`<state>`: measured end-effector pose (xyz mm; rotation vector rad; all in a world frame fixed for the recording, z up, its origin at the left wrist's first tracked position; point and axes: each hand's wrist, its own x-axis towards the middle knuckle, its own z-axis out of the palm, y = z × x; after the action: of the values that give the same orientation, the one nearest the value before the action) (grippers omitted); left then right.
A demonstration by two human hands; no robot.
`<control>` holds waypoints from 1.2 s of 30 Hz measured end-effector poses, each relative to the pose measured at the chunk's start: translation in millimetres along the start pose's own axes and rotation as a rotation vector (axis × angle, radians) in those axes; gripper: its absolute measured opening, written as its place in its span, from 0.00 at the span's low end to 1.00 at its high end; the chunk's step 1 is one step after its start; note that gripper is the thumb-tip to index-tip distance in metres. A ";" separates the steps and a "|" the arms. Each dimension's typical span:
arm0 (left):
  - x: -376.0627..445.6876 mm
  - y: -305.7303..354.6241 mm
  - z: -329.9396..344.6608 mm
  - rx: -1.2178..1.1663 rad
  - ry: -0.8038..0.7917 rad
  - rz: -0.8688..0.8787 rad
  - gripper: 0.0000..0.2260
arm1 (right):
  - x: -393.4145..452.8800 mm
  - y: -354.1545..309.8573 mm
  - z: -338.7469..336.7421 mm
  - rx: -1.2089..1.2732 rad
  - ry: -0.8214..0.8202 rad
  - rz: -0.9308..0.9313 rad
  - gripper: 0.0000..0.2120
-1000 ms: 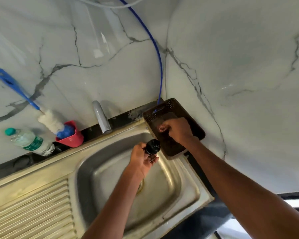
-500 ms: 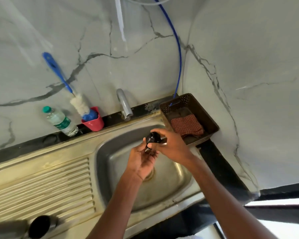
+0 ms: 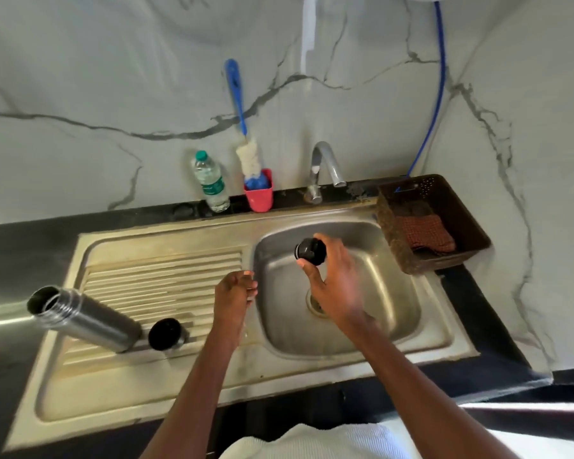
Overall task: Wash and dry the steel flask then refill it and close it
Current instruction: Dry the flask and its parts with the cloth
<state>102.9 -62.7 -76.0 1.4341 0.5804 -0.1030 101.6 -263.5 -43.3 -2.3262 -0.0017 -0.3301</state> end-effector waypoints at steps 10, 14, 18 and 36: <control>-25.3 -18.8 -97.5 0.220 0.083 0.482 0.05 | -13.5 -32.3 52.3 0.124 -0.383 0.205 0.24; -40.4 -24.5 -153.5 0.337 0.212 0.677 0.04 | -32.6 -71.5 84.2 0.322 -0.474 0.201 0.27; -45.7 -48.9 -193.6 0.472 0.396 0.648 0.05 | -51.2 -92.2 126.2 0.308 -0.551 0.116 0.26; -35.7 -74.3 -250.3 0.826 0.237 0.387 0.06 | -70.3 -96.8 178.1 0.033 -0.503 0.082 0.29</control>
<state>-36.5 153.5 -133.5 2.3616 0.4536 0.1582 66.0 -63.0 -110.9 -2.3091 -0.1561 0.2987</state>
